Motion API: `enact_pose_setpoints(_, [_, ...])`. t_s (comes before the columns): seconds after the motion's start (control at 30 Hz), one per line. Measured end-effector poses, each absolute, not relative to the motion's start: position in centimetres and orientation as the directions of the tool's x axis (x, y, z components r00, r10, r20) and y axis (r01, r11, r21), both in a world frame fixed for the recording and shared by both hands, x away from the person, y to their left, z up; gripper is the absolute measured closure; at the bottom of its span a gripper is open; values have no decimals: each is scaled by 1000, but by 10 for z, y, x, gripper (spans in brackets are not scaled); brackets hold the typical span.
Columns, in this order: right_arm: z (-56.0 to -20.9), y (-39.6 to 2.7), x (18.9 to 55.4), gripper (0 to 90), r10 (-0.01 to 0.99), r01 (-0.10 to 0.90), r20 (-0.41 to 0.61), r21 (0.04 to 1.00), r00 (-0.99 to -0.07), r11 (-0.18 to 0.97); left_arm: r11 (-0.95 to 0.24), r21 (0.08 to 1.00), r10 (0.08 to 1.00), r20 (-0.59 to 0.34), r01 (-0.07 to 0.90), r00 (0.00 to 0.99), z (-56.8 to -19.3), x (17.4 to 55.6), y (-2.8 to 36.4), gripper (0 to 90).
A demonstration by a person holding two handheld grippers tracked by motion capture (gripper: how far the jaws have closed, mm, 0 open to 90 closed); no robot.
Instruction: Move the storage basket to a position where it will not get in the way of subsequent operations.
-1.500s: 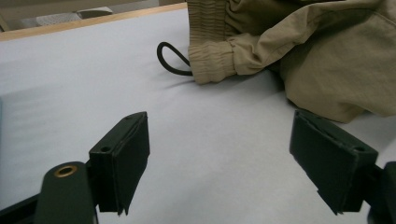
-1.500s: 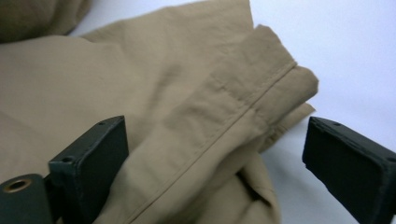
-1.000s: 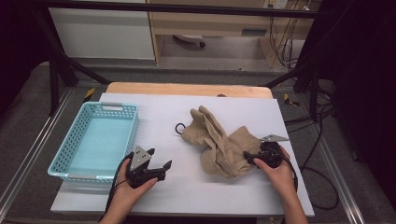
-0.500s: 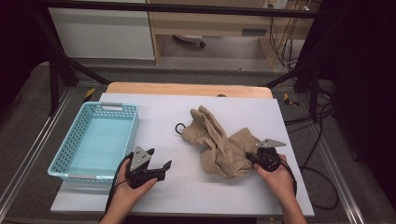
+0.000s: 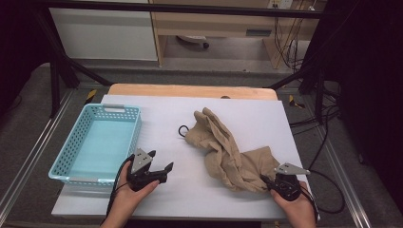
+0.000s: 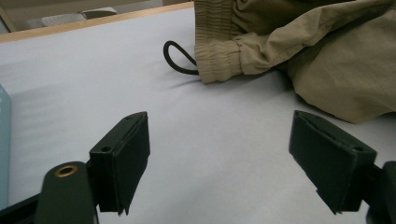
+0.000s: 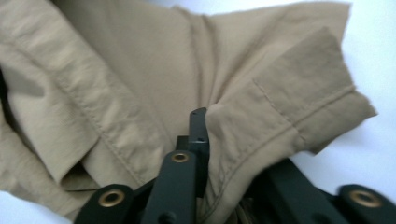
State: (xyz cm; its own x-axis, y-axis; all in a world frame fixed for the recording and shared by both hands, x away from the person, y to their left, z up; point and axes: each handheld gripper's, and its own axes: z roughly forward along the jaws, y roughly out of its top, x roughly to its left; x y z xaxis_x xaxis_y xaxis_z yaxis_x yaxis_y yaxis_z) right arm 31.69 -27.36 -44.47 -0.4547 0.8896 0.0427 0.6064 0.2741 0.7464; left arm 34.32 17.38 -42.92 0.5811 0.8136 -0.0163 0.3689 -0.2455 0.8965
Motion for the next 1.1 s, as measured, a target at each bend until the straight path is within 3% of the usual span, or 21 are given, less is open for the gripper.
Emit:
enact_pose_setpoints(0.2, [-428,-268,328,374,909,551,-12,792,-417,263,-247,896,811,-17,368,585,-430,342,173,202])
enact_pose_setpoints(0.3, [-415,-264,333,259,918,527,-34,810,-395,256,-252,895,810,-15,369,587,-431,343,172,202])
enact_pose_setpoints(0.6, [-378,-238,356,249,911,441,-63,860,-408,257,-255,894,808,-11,368,588,-431,342,171,201])
enact_pose_setpoints(1.1, [-355,-182,389,275,883,414,-12,880,-469,232,-262,894,805,-5,364,593,-431,342,170,201])
